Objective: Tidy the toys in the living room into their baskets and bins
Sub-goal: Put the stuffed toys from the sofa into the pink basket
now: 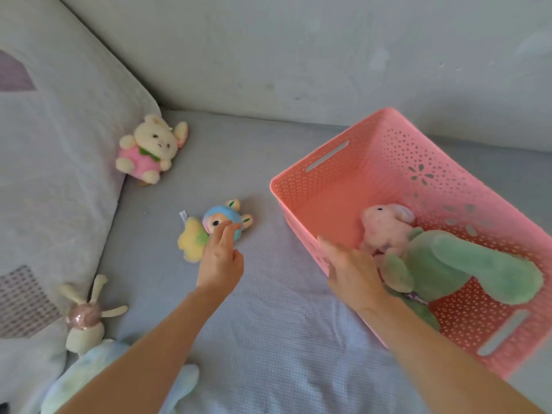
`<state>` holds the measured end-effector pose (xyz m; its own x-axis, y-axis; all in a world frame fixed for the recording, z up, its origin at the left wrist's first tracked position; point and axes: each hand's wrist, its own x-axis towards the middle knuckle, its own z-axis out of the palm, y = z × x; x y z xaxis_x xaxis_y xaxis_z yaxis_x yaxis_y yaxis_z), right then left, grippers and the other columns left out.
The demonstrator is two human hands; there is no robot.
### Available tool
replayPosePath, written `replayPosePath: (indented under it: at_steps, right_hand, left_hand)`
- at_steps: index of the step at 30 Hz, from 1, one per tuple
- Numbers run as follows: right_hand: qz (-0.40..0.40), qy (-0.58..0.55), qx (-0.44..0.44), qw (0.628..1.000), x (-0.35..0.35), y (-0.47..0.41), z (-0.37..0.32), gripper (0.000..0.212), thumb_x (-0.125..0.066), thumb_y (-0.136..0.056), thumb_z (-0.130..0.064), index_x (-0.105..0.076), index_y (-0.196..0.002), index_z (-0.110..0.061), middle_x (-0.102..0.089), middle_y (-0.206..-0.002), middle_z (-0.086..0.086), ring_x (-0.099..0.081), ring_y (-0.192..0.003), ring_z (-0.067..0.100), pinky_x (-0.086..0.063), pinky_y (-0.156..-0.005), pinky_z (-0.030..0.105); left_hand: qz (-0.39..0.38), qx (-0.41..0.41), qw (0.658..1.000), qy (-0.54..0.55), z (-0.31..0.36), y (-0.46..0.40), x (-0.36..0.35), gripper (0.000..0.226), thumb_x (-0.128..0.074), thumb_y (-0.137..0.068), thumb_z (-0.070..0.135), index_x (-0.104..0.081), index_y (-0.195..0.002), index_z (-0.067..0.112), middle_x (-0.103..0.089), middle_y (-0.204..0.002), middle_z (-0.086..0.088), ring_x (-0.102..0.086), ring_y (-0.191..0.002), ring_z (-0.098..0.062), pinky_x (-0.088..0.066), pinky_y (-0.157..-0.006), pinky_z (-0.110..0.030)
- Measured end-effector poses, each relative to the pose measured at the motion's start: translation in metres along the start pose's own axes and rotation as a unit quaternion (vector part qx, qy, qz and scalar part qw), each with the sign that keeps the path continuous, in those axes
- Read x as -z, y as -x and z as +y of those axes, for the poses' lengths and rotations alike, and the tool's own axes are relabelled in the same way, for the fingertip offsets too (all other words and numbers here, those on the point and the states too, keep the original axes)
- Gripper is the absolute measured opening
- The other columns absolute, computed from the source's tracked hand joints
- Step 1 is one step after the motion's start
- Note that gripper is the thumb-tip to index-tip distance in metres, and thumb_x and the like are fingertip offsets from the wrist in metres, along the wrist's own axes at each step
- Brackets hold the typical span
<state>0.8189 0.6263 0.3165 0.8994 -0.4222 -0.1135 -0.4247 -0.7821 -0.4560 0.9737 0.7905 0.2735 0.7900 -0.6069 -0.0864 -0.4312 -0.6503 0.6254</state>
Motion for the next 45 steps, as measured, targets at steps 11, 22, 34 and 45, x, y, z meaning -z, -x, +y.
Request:
replayPosePath:
  at_steps: [11,22,34,45]
  right_hand:
    - [0.017,0.092,0.08,0.992,-0.017,-0.106,-0.03,0.064,-0.065,-0.06,0.015,-0.058,-0.121,-0.003,-0.071,-0.082,0.012,-0.066,-0.054,0.031,-0.049,-0.041,0.036]
    - [0.087,0.14,0.06,0.985,-0.029,-0.101,-0.035,0.076,-0.078,-0.031,0.011,-0.066,-0.104,-0.005,-0.067,-0.068,0.002,-0.056,-0.037,0.022,-0.038,-0.025,0.026]
    - [0.042,0.145,0.047,0.987,-0.029,-0.094,-0.046,0.077,-0.084,-0.024,-0.005,-0.069,-0.099,-0.016,-0.063,-0.065,-0.01,-0.052,-0.037,0.007,-0.024,-0.028,0.019]
    - [0.031,0.15,0.04,0.987,-0.017,-0.097,-0.049,0.079,-0.084,-0.017,-0.012,-0.071,-0.094,-0.02,-0.063,-0.061,-0.014,-0.049,-0.033,0.004,-0.013,-0.034,0.018]
  left_hand:
    - [-0.106,0.105,0.981,-0.121,-0.102,-0.041,0.03,0.062,-0.065,-0.082,0.013,-0.038,-0.138,0.009,-0.031,-0.15,-0.006,-0.025,-0.14,-0.024,-0.028,-0.107,-0.042]
    - [-0.086,0.3,0.948,-0.07,-0.115,-0.055,-0.016,0.086,-0.078,-0.064,0.035,-0.033,-0.133,0.011,-0.037,-0.139,-0.013,-0.049,-0.118,-0.038,-0.043,-0.094,-0.048]
    - [0.175,-0.113,0.977,0.052,0.042,-0.121,0.111,0.076,-0.061,-0.06,0.05,-0.047,-0.118,0.004,-0.05,-0.108,-0.005,-0.047,-0.098,-0.015,-0.04,-0.076,-0.023]
    - [0.053,-0.093,0.993,-0.045,0.062,-0.16,0.057,0.061,-0.069,-0.079,0.035,-0.044,-0.131,0.015,-0.026,-0.148,-0.007,-0.051,-0.116,-0.034,-0.047,-0.08,-0.042]
